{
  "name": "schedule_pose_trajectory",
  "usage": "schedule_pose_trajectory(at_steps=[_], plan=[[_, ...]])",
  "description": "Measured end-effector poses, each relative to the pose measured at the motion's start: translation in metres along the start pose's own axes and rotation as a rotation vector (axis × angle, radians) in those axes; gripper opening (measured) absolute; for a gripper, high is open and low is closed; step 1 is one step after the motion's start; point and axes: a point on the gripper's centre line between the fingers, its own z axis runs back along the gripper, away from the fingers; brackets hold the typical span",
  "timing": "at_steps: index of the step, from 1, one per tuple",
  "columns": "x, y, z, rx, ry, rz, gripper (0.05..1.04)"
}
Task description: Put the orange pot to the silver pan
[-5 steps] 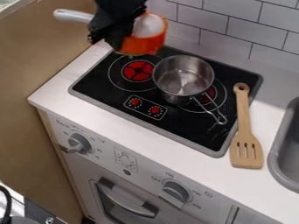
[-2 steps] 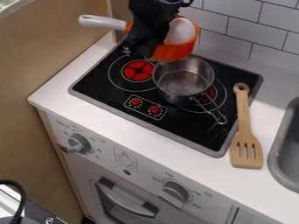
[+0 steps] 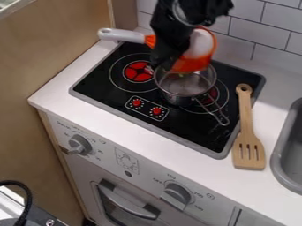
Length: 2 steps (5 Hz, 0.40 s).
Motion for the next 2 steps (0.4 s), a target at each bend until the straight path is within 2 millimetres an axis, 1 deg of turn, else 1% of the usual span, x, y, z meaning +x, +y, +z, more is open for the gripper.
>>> schedule_pose_trajectory(at_steps=[1, 2], plan=[[-0.0103, 0.0014, -0.009, -0.016, -0.022, 0.006, 0.057], [-0.0129, 0.0066, -0.0141, -0.033, -0.037, 0.007, 0.057]])
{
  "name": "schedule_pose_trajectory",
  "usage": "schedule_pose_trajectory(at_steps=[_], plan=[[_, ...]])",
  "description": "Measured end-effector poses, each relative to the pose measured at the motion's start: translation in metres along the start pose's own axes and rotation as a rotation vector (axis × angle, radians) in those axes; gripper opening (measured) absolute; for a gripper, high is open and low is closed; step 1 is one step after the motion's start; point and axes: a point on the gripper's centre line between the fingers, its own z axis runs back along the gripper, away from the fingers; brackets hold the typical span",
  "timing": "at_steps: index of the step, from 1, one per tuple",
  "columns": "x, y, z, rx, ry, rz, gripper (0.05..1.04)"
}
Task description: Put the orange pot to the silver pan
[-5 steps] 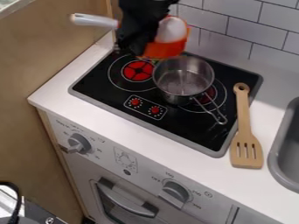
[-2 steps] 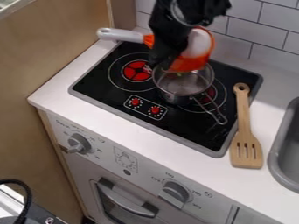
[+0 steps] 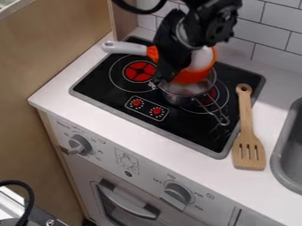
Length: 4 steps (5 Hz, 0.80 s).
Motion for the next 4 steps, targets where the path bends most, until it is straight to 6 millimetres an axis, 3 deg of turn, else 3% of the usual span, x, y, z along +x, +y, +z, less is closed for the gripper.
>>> schedule_pose_trajectory(at_steps=[1, 2, 3, 4], plan=[[-0.0015, 0.0077, -0.0064, -0.007, -0.011, -0.015, 0.072], [-0.0032, 0.0052, -0.008, -0.042, -0.005, -0.023, 0.212], [-0.0009, 0.0058, -0.0104, -0.045, -0.01, -0.028, 0.46], [0.0025, 0.0041, -0.0122, -0.056, -0.014, -0.03, 0.786]])
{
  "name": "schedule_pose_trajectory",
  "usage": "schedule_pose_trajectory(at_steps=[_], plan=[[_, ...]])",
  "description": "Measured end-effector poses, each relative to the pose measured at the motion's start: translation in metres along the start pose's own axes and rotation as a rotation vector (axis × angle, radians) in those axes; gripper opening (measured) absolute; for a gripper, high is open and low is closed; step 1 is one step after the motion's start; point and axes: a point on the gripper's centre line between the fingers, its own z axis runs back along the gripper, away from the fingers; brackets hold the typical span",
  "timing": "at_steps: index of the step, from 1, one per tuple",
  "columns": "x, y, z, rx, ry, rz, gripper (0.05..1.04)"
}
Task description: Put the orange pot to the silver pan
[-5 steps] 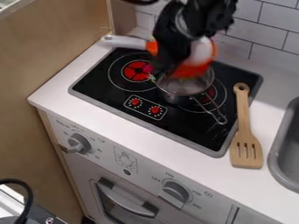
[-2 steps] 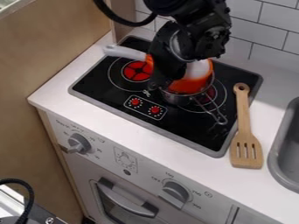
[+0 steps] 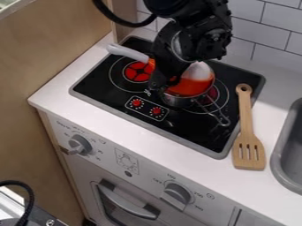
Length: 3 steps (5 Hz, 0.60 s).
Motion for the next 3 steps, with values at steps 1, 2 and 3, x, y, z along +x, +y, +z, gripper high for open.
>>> schedule_pose_trajectory(at_steps=[1, 2, 3], plan=[[0.0, 0.001, -0.002, 0.006, 0.0, -0.01, 0.995], [-0.001, 0.008, 0.0, 0.069, 0.018, -0.049, 0.999], [0.008, 0.006, 0.016, 0.09, 0.045, -0.055, 0.999]])
